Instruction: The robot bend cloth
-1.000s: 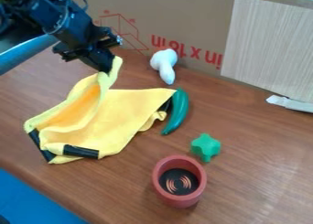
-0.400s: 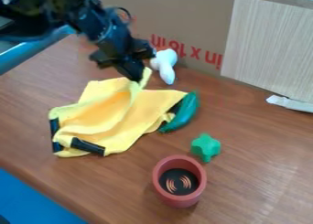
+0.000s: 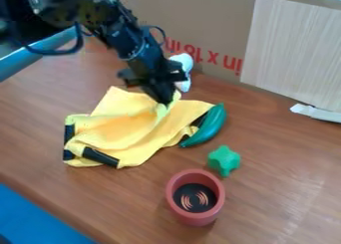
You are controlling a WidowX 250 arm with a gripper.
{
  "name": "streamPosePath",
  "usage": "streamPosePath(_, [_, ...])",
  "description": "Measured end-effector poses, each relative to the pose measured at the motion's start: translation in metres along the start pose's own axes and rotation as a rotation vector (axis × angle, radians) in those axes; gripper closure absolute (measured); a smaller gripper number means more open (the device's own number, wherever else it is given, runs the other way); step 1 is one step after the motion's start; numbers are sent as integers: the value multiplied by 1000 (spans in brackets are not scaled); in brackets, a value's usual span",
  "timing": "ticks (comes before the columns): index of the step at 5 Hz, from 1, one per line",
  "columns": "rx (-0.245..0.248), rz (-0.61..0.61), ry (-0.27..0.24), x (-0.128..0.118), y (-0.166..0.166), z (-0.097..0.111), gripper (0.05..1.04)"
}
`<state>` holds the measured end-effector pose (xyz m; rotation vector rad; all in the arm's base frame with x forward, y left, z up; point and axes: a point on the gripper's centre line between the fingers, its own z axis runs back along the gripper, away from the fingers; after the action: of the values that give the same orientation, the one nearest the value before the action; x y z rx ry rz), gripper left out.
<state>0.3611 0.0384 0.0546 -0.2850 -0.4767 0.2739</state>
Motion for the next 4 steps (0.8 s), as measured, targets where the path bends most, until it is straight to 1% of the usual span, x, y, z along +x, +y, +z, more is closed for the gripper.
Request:
streamPosePath(1, [3,-17,30,-7,-3,-10,616])
streamPosePath(2, [-12,-30,56,-11,-7,-11,309])
streamPosePath(3, [-75,-71,127,-15,-19,-6,89])
streamPosePath(4, [-143,-110,158,-13,-25,14,81])
